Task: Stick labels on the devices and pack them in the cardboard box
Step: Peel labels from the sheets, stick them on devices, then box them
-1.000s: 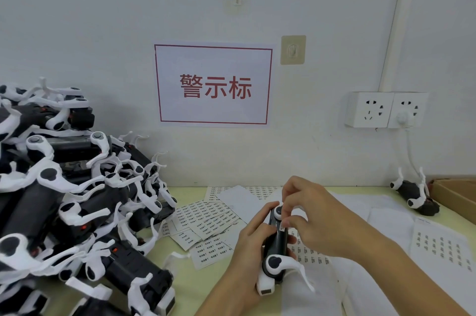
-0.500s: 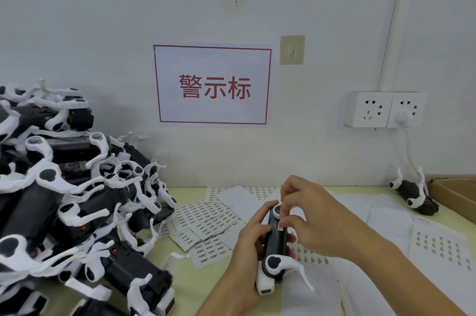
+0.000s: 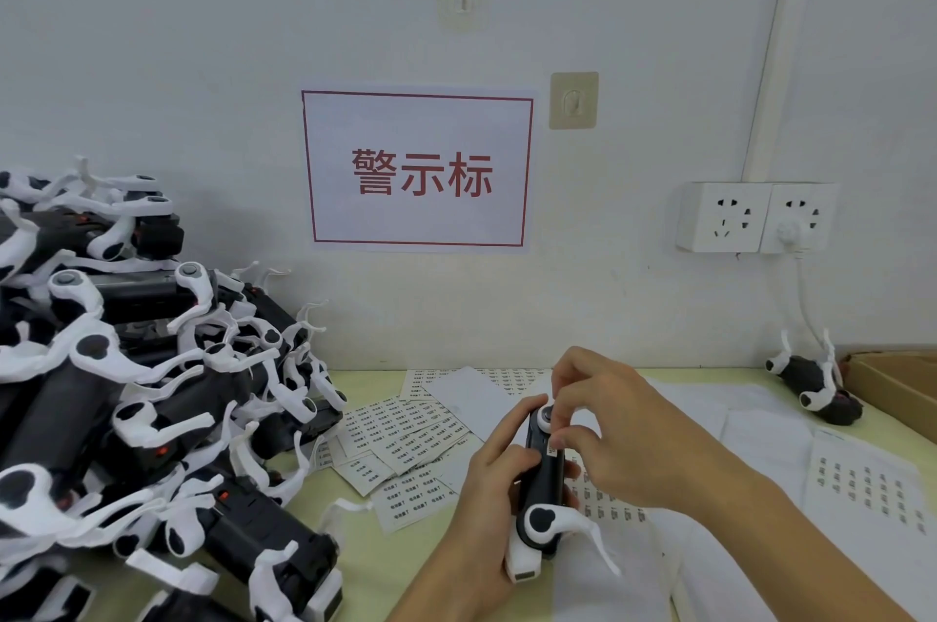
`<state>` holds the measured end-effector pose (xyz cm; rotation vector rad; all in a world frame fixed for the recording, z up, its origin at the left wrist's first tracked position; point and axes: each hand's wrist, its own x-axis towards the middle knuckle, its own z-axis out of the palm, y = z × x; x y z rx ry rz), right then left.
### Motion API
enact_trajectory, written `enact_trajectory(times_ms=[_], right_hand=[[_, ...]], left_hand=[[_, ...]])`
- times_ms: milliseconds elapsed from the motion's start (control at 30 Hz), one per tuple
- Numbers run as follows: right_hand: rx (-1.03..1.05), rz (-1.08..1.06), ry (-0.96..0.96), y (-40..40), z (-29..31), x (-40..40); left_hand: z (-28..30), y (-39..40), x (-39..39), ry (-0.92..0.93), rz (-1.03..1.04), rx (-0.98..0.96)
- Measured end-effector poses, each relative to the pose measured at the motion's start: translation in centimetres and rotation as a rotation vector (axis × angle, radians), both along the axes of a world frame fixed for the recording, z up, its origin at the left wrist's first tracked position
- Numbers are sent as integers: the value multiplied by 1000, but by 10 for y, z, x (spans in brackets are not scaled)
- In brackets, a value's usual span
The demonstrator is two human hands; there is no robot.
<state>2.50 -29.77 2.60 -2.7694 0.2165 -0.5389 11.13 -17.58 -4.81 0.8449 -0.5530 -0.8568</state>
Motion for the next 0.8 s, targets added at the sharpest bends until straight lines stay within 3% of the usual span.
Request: enact_trajectory(times_ms=[800], right_hand=[[-15,11,-15,2,1,-1]], left_hand=[[-7,-2,1,-139,72,75]])
